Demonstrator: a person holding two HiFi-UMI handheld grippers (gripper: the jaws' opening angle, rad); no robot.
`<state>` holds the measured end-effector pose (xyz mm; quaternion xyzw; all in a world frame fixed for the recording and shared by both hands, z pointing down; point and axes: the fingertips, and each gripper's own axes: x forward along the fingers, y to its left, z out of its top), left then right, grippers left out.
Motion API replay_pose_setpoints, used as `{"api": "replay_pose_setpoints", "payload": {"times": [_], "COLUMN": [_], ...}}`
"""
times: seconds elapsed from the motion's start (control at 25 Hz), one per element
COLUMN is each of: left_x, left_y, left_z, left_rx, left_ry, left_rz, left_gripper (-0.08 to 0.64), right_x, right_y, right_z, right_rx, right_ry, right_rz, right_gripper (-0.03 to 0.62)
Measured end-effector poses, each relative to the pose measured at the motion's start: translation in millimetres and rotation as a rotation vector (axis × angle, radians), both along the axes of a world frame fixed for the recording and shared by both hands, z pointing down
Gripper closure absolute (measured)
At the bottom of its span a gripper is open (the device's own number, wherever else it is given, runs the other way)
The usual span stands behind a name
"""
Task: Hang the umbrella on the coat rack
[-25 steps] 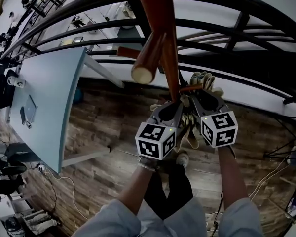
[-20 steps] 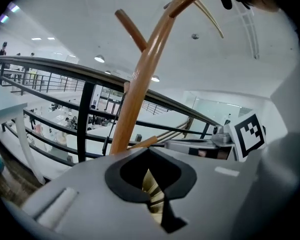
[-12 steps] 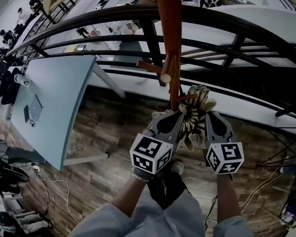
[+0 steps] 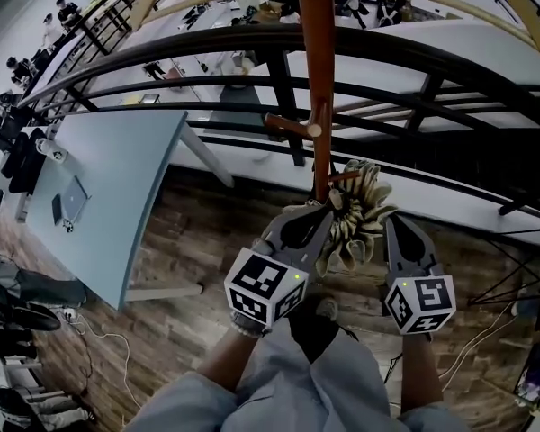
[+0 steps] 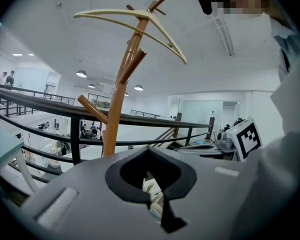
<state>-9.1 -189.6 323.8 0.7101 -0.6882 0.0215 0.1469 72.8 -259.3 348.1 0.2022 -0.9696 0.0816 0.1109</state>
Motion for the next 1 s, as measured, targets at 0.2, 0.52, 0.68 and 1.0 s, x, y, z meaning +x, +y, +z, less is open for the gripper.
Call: {"api": "replay_pose_setpoints", "payload": {"times": [0.2,0.52,0.68,1.0], "left_x": [1.9,6.4,5.0,-2.9], "left_y": [14.1,31.5,34.0,34.3], "left_z": [-13.2,-24.3,-24.3,-25.1], "left_rx": [0.016,0.042,0.05,0.055], "left_ry": [0.002,0.001,0.008,0.007], "left_rz": [-0.013,-0.016,-0.025,-0.043], "left_gripper": [0.555,0.555,0.555,0.555], "right_x": [8.9,11.0,7.1,-0.8], "right_y": [8.1,22.1,21.3,22.8], "right_z": [-19.1,-33.2,-39.3,-40.1], "right_rx": [0.037,0.062,0.075,0.075], "right_ry": [-0.008,-0.011,-0.024,-0.028], "right_rz": [0.005,-0.006,-0.008,-0.024], "right_gripper": [0.589,0.589,0.591,0.591]}}
